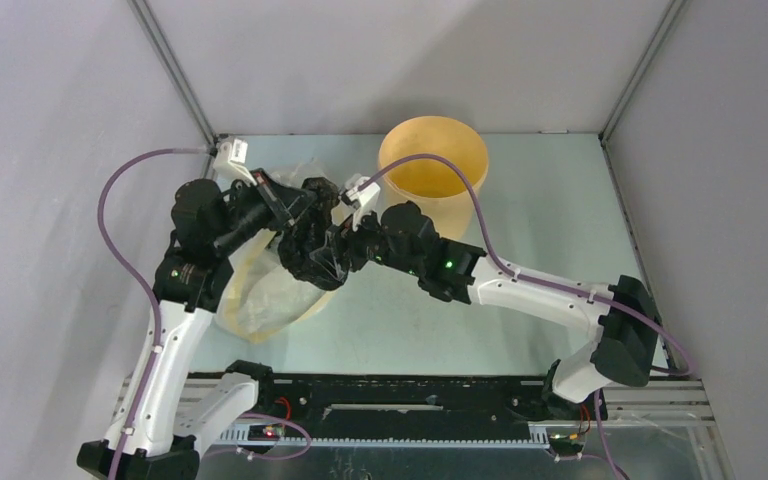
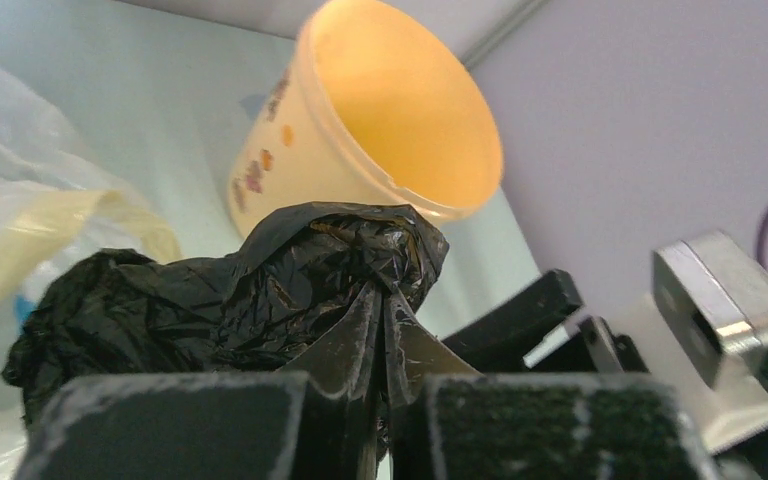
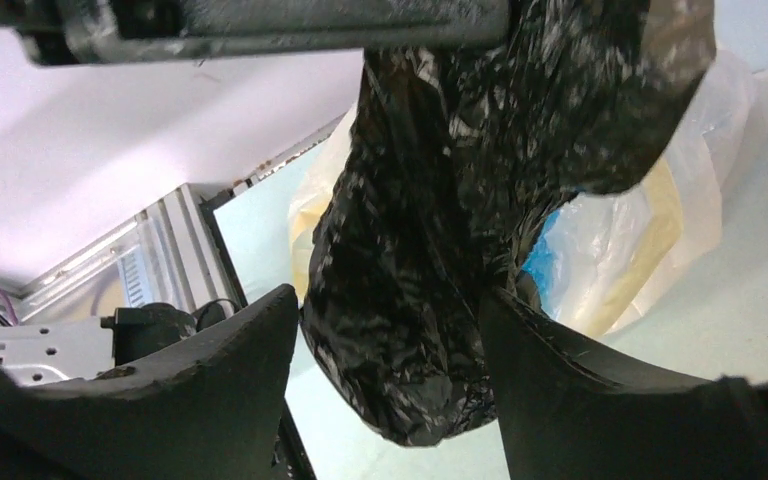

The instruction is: Put the trash bags into the trash bin

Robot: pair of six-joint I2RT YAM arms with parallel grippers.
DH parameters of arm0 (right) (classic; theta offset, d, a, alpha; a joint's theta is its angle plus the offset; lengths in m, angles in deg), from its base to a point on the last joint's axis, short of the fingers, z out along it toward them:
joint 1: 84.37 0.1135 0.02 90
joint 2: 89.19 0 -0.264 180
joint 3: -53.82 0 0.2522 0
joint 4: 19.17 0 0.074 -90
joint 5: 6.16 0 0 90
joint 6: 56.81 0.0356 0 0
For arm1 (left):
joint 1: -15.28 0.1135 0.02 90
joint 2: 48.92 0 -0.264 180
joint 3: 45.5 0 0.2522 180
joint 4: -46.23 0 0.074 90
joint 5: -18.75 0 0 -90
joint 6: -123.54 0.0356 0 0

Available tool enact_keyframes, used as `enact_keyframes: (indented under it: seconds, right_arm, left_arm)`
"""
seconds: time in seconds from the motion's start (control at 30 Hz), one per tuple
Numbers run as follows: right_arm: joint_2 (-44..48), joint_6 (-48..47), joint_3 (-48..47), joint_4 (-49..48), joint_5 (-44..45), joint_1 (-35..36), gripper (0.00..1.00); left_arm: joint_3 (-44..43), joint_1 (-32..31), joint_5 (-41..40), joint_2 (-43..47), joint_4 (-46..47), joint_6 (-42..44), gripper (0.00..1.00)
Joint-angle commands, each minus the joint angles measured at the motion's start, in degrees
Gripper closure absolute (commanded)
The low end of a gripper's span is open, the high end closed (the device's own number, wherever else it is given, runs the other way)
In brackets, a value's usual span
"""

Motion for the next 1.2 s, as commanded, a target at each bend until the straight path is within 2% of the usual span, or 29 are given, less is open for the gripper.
enact_keyframes:
  seconds: [0.0,0.1,0.13,0.17,0.2,0.23,0.27,0.33,0.4,0.63,0.73,0.8,1.0,1.17]
  right_arm:
    - [0.7,0.5,-3.0,-1.7,2.2,-0.1,0.32]
    - [2.8,0.4,-2.9,-1.2,2.8,0.0,0.49]
    - [3.7,0.4,-2.9,-0.6,3.0,-0.1,0.58]
    - [4.6,0.4,-2.9,0.5,3.5,-0.1,0.69]
    - [5.4,0.5,-2.7,1.6,4.3,-0.1,0.81]
    - [6.2,0.9,-2.5,2.6,5.0,-0.1,0.91]
    - [7.0,1.2,-2.1,3.9,6.0,-0.2,0.98]
    - [8.8,2.2,-1.0,6.3,8.2,-0.4,1.0]
    - [11.5,3.1,1.2,8.5,10.2,-1.0,1.0]
    - [22.2,4.3,9.3,13.8,14.8,-3.5,1.0]
    - [26.7,5.0,12.4,16.2,14.2,-4.5,1.0]
    - [29.7,5.2,14.1,18.2,13.8,-4.6,1.0]
    - [37.3,5.8,17.1,23.6,14.1,-4.6,1.0]
    - [41.0,6.1,18.7,25.9,15.4,-4.6,1.0]
  left_arm:
    - [-3.5,-0.2,11.8,0.2,4.5,-4.2,0.93]
    - [-3.3,-0.3,17.9,0.4,8.5,-7.9,0.93]
    - [-3.1,-0.3,18.9,0.6,9.5,-8.8,0.92]
    - [-2.8,-0.3,19.4,0.8,10.3,-9.2,0.87]
    - [-2.4,-0.2,19.3,1.1,10.4,-9.0,0.76]
    - [-2.0,-0.2,18.4,1.6,10.1,-8.3,0.62]
    - [-1.5,-0.3,16.8,2.0,9.1,-6.9,0.42]
    - [-0.7,-0.2,11.9,3.2,5.6,-4.7,0.23]
    - [0.4,-0.2,6.8,4.3,2.9,-2.9,0.16]
    - [7.7,-0.3,-10.8,9.2,-3.6,-0.8,0.16]
    - [12.4,-0.3,-17.9,10.3,-4.5,-3.7,0.17]
    - [15.8,-0.3,-23.7,10.5,-5.0,-8.5,0.18]
    - [24.1,-0.3,-21.9,9.0,-0.4,-16.9,0.2]
    - [27.8,-0.3,-28.5,8.8,-1.7,-21.6,0.17]
